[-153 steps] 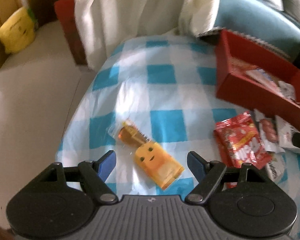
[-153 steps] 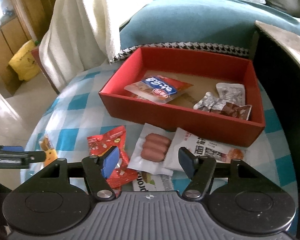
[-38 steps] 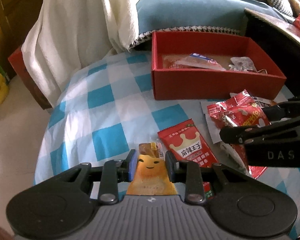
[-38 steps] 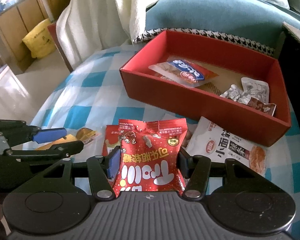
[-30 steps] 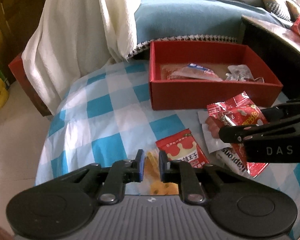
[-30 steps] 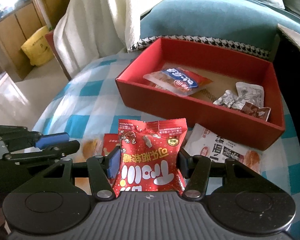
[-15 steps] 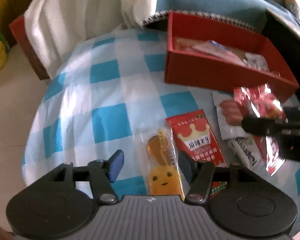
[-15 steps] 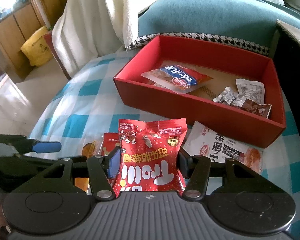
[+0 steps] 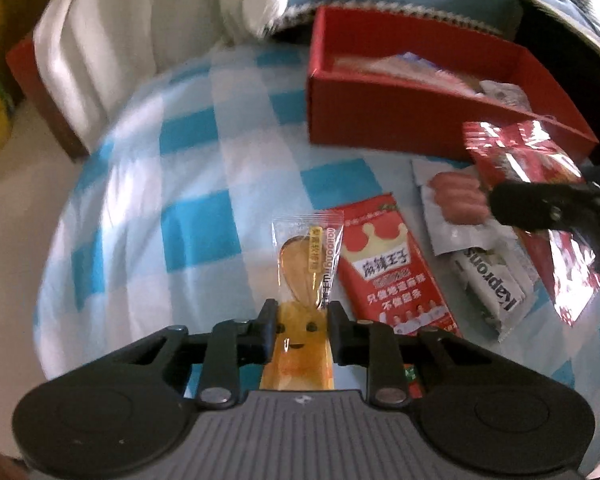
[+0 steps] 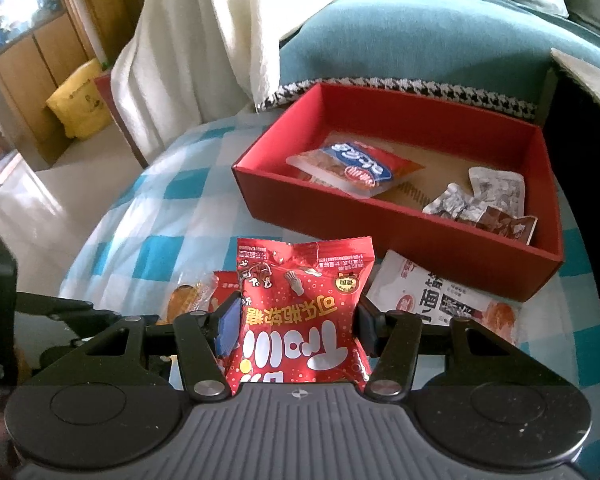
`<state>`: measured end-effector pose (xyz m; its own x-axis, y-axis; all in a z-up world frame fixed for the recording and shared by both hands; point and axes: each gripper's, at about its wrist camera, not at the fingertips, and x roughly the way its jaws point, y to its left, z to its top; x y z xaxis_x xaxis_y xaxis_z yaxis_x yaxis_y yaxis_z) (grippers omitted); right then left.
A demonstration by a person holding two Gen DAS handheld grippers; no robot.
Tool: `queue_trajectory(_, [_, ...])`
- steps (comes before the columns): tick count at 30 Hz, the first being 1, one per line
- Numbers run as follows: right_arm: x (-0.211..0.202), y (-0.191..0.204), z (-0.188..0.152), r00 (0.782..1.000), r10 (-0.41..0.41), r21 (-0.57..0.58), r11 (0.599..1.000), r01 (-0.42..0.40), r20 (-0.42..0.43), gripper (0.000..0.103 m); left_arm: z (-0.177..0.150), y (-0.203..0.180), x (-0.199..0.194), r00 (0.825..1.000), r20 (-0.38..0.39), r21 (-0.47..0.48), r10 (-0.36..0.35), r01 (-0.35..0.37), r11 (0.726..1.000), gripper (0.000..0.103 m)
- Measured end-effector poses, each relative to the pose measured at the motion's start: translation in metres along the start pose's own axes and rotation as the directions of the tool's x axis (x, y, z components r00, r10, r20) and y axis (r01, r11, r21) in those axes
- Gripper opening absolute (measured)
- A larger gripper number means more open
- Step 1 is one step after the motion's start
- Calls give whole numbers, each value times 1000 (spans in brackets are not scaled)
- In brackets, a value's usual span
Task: Organize snacks
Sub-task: 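Carry the yellow candy and red Trolli bag up over the red box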
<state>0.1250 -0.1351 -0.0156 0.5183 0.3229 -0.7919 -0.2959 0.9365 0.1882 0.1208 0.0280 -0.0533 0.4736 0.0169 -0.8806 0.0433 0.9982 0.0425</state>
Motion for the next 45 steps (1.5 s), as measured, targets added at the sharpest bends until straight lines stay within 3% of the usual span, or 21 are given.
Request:
queue_trajectory(5, [1, -2, 0, 1000, -8, 6, 1000, 8, 3, 64, 3, -7, -21, 994, 102, 56, 32, -38, 998, 20])
queue_trajectory(21, [-3, -5, 8, 999, -37, 6, 999, 37, 38, 64, 22, -11, -35, 975, 218, 68, 53, -69, 995, 20])
queue_trajectory(45, [-10, -27, 28, 992, -80, 57, 996, 74, 98, 64, 60, -31, -36, 946, 321, 92, 48, -81, 992, 20])
